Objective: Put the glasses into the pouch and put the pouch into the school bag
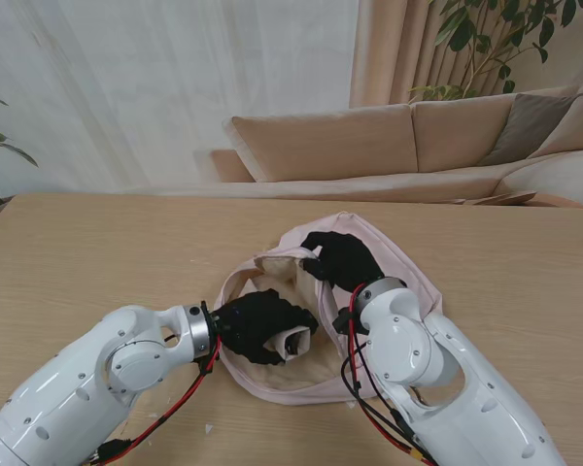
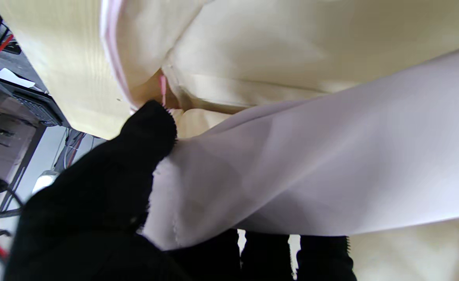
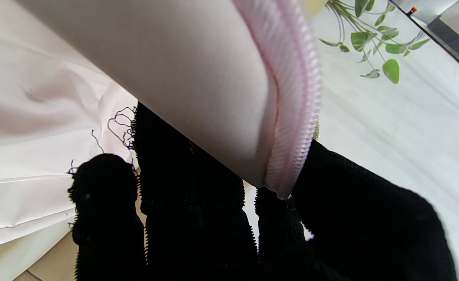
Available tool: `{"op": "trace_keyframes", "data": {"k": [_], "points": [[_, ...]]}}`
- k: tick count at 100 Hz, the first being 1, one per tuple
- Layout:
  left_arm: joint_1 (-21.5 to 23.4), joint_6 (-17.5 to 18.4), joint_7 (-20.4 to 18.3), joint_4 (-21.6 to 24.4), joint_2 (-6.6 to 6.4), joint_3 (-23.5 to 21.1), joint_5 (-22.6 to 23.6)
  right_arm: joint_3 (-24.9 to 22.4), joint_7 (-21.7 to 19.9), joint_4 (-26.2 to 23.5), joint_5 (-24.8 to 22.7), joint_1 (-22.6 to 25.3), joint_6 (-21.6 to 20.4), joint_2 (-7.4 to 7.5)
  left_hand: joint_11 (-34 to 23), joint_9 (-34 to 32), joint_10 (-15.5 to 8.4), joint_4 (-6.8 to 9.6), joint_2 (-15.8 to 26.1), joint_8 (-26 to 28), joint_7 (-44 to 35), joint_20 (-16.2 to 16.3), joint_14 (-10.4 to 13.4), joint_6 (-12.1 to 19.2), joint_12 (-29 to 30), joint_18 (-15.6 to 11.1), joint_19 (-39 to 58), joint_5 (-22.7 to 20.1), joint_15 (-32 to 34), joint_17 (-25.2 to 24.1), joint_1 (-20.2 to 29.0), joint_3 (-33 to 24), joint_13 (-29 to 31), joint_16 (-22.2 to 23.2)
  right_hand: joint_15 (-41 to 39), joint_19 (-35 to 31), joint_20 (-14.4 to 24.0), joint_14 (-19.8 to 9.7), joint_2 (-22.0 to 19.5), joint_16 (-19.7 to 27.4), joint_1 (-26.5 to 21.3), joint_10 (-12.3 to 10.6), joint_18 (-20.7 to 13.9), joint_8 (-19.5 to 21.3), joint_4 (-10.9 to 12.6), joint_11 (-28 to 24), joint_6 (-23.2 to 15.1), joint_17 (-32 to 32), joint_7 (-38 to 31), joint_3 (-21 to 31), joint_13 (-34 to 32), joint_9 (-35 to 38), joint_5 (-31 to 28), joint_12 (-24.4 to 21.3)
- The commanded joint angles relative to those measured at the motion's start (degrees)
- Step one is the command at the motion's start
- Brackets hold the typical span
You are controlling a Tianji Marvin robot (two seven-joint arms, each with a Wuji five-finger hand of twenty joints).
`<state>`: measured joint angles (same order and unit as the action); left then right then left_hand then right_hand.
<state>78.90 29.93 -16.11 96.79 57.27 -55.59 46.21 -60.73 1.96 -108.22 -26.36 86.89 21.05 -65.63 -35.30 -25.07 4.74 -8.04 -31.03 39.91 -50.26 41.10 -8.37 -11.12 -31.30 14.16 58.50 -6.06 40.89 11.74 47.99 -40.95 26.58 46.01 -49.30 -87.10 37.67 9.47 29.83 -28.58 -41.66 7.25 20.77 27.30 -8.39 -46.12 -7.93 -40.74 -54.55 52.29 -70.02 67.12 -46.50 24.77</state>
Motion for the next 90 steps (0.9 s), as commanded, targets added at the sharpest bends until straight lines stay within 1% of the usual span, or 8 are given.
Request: {"op": "trace_keyframes", "data": {"k": [1, 24, 43, 52, 71, 81, 90], "points": [[-0.6, -0.7, -0.8, -1.2, 0.54, 0.6, 0.1, 0.1, -0.8, -0.8, -0.1, 0.5, -0.5, -0.09, -0.8, -0.3, -1.2, 3.26, 5.4, 1.5, -7.1, 0.7, 1.0, 5.8, -0.8, -1.3, 1.1, -1.8, -0.3, 0.6, 6.0, -5.1, 0.4, 1.1, -0.9, -2.2, 0.9, 1.6, -0.7, -0.4, -2.2, 0.2, 1.3, 0.6, 0.4, -0.9, -3.7, -0.5, -2.2, 0.9, -1.9, 0.8, -3.4, 0.4], [-4.1, -4.6, 0.5, -5.8, 1.06, 4.9, -1.0, 0.6, 0.0, -1.7, -0.6, 0.7, -1.4, -0.21, -0.5, 0.0, -1.3, 3.6, 5.8, 1.4, -7.0, 0.9, 0.9, 5.9, -0.7, -1.3, 0.1, -1.6, -0.5, 0.0, 6.1, -4.9, -0.1, 0.3, -0.9, -2.2, 0.9, 1.7, -0.8, -0.4, -2.2, 0.2, 1.4, 0.6, 0.3, -0.8, -3.8, -0.5, -2.2, 0.9, -1.8, 0.7, -3.3, 0.4], [-6.6, -7.6, 1.0, -8.7, 1.44, 8.6, -2.1, 1.0, 0.6, -2.8, -0.8, 0.9, -2.4, -0.31, -0.1, 0.5, -1.0, 3.74, 6.1, 1.2, -6.5, 1.2, 0.8, 5.5, -0.5, -1.3, -0.5, -1.5, -0.7, -0.6, 6.0, -4.5, -0.7, -0.3, -0.9, -2.2, 0.9, 1.8, -0.7, -0.4, -2.2, 0.2, 1.4, 0.6, 0.3, -0.8, -3.8, -0.5, -2.2, 0.9, -1.8, 0.8, -3.4, 0.4], [-7.8, -8.9, 1.9, -10.1, 1.79, 10.5, -2.6, 1.4, 1.2, -3.2, -0.9, 0.9, -2.7, -0.44, -0.1, 0.6, -0.9, 3.77, 6.1, 1.1, -6.3, 1.3, 0.7, 5.4, -0.5, -1.3, -0.6, -1.5, -0.7, -0.7, 6.1, -4.4, -0.8, -0.5, -0.9, -2.4, 1.0, 1.8, -0.7, -0.4, -2.3, 0.3, 1.4, 0.6, 0.3, -0.9, -3.8, -0.4, -2.1, 0.9, -1.8, 0.8, -3.4, 0.5], [-10.5, -11.5, 4.5, -13.0, 2.77, 14.4, -3.7, 2.5, 0.9, -3.0, -1.4, 0.2, -3.0, -0.39, 0.2, 1.3, -0.9, 3.78, 6.1, 0.8, -5.7, 1.4, 0.8, 5.2, -0.3, -1.3, -1.6, -1.1, -1.2, -1.6, 5.8, -4.3, -1.8, -1.0, -1.1, -2.5, 1.1, 1.6, -0.7, -0.5, -2.2, 0.2, 1.2, 0.6, 0.3, -0.9, -3.9, -0.6, -2.1, 0.8, -1.8, 0.8, -3.4, 0.5], [-11.5, -13.7, 4.1, -13.3, 3.02, 15.7, -4.7, 2.9, 0.8, -2.6, -1.4, 0.0, -3.2, -0.36, 2.5, 2.6, -0.9, 3.67, 6.2, -1.1, -3.0, 0.4, 0.5, 4.9, 1.6, -1.0, -5.6, -0.7, -5.2, -3.2, 4.6, -4.0, -3.4, -4.1, -1.2, -2.5, 1.1, 1.6, -0.7, -0.5, -2.2, 0.2, 1.2, 0.7, 0.3, -0.9, -4.1, -0.6, -2.1, 0.9, -1.8, 0.8, -3.4, 0.5], [-12.5, -17.1, 1.5, -12.8, 2.97, 16.7, -6.5, 3.1, 0.8, -2.3, -1.5, -0.1, -3.3, -0.35, 6.0, 5.6, -0.5, 3.51, 6.9, -6.1, 3.6, -1.8, -0.1, 4.1, 4.4, -1.0, -11.4, -1.1, -10.9, -6.0, 2.2, -2.2, -6.9, -8.2, -1.2, -2.5, 1.1, 1.7, -0.7, -0.5, -2.3, 0.2, 1.2, 0.7, 0.4, -1.0, -4.1, -0.7, -2.2, 0.9, -1.9, 0.9, -3.5, 0.5]]}}
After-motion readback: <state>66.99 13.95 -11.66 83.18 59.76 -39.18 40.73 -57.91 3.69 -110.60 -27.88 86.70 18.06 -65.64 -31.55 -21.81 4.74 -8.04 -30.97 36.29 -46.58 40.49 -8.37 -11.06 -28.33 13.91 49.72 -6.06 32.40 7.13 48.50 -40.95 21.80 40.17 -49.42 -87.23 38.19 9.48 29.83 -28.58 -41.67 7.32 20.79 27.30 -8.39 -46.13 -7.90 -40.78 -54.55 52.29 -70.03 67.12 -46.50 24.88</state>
